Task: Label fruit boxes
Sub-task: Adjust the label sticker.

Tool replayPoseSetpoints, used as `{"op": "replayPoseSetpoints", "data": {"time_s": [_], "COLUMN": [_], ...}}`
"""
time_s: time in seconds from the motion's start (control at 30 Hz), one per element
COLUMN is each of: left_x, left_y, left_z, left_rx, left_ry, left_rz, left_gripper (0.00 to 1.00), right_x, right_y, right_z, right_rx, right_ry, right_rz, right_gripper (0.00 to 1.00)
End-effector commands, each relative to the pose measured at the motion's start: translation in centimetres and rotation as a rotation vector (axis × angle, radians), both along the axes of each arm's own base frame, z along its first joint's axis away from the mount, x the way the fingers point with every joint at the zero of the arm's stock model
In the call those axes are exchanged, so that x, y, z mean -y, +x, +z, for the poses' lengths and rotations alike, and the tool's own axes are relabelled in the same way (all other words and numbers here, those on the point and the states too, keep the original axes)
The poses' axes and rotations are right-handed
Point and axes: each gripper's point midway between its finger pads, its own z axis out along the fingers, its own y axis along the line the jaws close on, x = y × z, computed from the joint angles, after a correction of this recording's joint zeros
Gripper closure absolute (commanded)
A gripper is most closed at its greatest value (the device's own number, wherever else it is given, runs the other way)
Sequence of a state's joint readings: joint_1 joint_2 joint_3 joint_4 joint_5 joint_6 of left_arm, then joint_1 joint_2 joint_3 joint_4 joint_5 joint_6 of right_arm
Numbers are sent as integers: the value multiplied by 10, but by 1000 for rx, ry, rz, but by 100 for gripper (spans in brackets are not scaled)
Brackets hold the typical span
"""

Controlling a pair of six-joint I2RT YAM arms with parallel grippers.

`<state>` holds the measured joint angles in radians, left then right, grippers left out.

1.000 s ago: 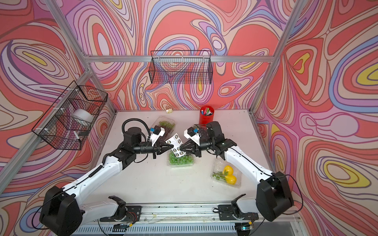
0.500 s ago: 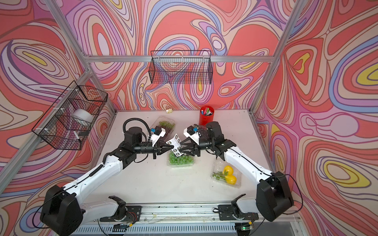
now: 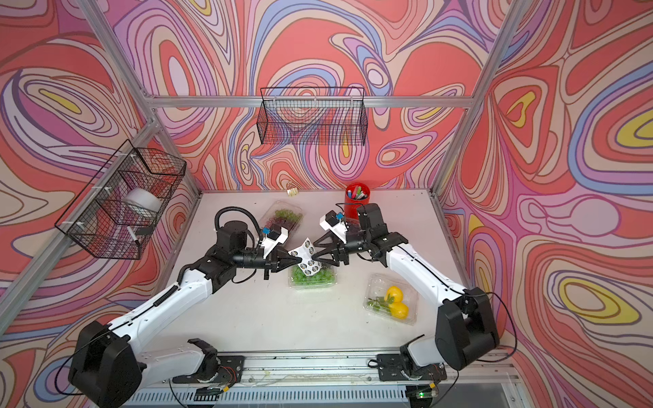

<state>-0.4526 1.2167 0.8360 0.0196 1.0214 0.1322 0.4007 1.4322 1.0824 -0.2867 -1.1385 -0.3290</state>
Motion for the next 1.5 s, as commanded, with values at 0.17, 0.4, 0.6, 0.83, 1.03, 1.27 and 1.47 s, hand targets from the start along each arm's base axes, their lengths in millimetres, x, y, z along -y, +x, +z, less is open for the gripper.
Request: {"op": "replayPoseSetpoints", "data": {"time_s": [0.17,0.4,0.6,0.83,1.03,1.27,1.47], "left_x": [0,-2,1,4,4,6,7], "left_y": [4,10,8,3,1,-1,-1], "left_z": [5,1,4,6,4,6,7], "left_rx": [28,19,10,-3,-38,-48,-49], "left_ry": [23,55,29,3,-50,-75,-79], "left_rz": [29,65,50,27,43,35,28], "left_gripper": [100,100,100,98,88,84,99], "right_x": [-1,-1,-3,-2,-1,-2,-3], "right_y": [-14,-15,-14,-13,-14,-12,-11], "right_z": [7,8,4,8,20,29,32], "right_rx": [-22,-7,-30,18,73,93,96], "right_ry": [42,44,47,48,82,106,119], "right_rz": [89,93,96,84,78,78,77], "right_gripper": [56,70,76,100,100,100,100]}}
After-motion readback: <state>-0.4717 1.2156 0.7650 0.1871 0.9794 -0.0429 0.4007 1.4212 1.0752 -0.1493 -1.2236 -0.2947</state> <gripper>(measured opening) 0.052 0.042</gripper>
